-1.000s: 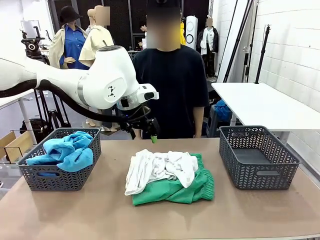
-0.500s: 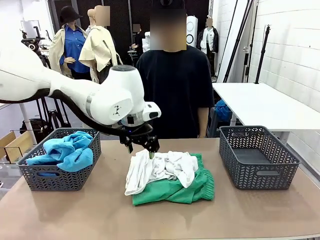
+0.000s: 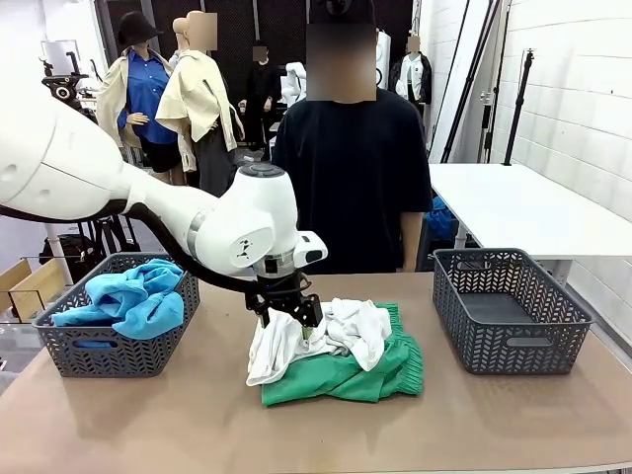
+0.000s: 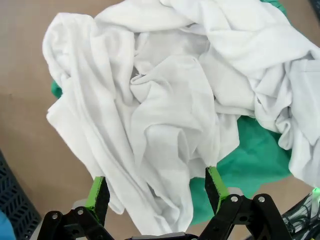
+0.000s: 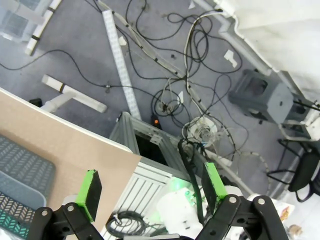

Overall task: Sort the tops and bottoms.
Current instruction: Lift clothes from the center of the table with your left hand.

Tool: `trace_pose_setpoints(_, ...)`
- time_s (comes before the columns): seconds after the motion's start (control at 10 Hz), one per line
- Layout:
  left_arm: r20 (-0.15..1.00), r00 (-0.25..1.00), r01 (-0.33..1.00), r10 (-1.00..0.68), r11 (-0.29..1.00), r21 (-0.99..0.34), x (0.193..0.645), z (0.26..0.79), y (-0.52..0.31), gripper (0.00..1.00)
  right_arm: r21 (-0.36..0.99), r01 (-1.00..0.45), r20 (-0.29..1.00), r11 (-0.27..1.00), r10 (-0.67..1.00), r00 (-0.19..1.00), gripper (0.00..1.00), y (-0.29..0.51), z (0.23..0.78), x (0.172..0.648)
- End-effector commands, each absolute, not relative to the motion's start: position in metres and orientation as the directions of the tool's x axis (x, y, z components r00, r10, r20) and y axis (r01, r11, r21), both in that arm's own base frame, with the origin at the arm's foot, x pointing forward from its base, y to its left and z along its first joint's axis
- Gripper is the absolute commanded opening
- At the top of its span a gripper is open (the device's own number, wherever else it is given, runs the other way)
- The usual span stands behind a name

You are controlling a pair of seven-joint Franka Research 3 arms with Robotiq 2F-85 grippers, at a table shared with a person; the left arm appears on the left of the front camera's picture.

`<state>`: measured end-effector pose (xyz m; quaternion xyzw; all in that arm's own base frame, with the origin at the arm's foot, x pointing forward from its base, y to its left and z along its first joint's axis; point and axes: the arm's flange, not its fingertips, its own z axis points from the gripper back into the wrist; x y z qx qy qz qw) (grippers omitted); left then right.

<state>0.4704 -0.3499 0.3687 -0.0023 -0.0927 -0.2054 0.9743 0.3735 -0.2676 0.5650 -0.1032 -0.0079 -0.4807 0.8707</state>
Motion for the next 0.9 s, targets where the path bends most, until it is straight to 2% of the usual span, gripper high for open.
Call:
trace_pose_setpoints(0.0, 0.214, 0.905, 0.364, -0.368, 0.929, 0.060, 0.472, 0.361, -0.357, 1.00, -0.170, 0.837, 0.112, 0.520, -0.833, 0.541, 1.00, -0.267, 0.565, 0.372)
trace_pose_setpoints(0.2, 0.203, 0.903, 0.371, -0.379, 0.925, 0.079, 0.473, 0.349, -0.360, 1.00, -0.170, 0.837, 0.112, 0.520, -0.833, 0.541, 1.00, -0.267, 0.565, 0.372)
trace_pose_setpoints(0.3, 0.215, 0.897, 0.375, -0.387, 0.922, 0.093, 0.473, 0.346, -0.361, 0.91, -0.170, 0.837, 0.112, 0.520, -0.833, 0.541, 1.00, -0.267, 0.565, 0.372)
trace_pose_setpoints(0.7, 0.228, 0.892, 0.374, -0.390, 0.921, 0.114, 0.478, 0.338, -0.358, 0.13, -0.170, 0.837, 0.112, 0.520, -0.833, 0.541, 1.00, -0.267, 0.565, 0.372)
trace_pose_setpoints(0.8, 0.223, 0.893, 0.374, -0.390, 0.921, 0.109, 0.479, 0.336, -0.358, 0.00, -0.170, 0.837, 0.112, 0.520, -0.833, 0.541, 1.00, -0.267, 0.565, 0.372)
